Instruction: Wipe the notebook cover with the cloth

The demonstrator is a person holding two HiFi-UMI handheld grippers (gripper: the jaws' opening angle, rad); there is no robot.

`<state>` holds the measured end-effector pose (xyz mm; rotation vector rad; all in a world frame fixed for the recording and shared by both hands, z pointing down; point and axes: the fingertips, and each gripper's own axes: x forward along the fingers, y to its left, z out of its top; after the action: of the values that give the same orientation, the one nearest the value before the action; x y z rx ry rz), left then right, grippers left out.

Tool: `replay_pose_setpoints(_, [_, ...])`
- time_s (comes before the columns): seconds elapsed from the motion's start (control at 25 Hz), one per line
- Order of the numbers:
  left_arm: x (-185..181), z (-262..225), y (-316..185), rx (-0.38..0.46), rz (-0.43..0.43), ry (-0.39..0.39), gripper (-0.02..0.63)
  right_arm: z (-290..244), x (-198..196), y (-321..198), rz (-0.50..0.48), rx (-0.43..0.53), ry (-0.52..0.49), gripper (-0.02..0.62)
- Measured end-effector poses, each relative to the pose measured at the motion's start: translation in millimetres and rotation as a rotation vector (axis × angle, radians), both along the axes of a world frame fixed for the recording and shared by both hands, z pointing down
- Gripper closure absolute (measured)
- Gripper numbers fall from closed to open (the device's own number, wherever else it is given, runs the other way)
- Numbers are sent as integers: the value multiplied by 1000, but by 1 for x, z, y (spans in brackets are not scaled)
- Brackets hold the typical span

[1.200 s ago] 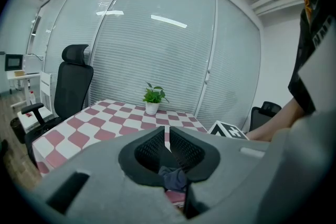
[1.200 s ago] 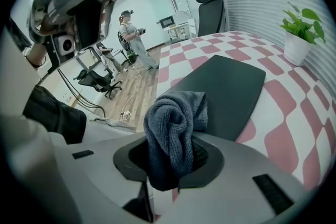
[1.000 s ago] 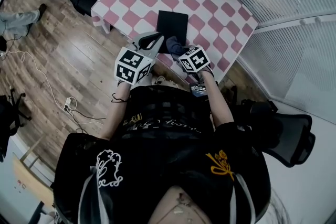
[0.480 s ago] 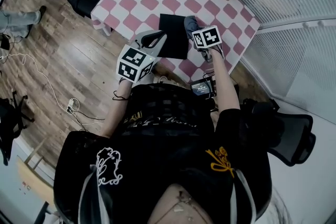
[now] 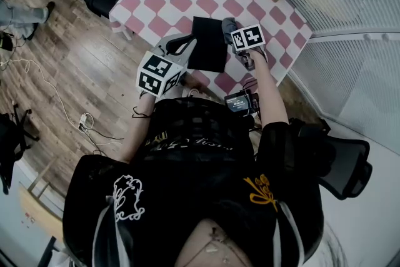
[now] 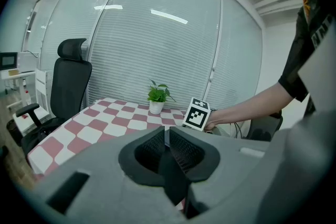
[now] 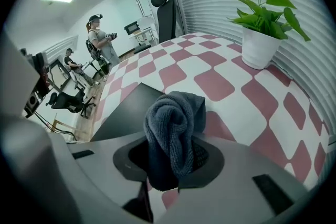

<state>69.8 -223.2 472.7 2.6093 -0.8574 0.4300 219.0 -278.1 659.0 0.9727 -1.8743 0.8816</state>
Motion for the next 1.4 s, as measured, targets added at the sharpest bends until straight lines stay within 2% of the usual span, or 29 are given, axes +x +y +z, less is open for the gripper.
replay_pose_setpoints(0.16, [-1, 1, -4, -2, -3, 3, 583, 1, 0, 4, 13, -5, -10, 505])
replay_pose_setpoints(0.48, [5, -1, 4, 0, 15, 9, 583, 0, -6, 40, -20, -3, -6, 505])
replay_pose_setpoints(0.92, [11, -3, 17, 8, 15, 6, 583, 0, -14, 98, 4, -28, -88, 505])
replay_pose_setpoints(1.4, [24, -3, 45, 12, 20, 11, 583, 1, -22, 145, -16, -29, -100, 505])
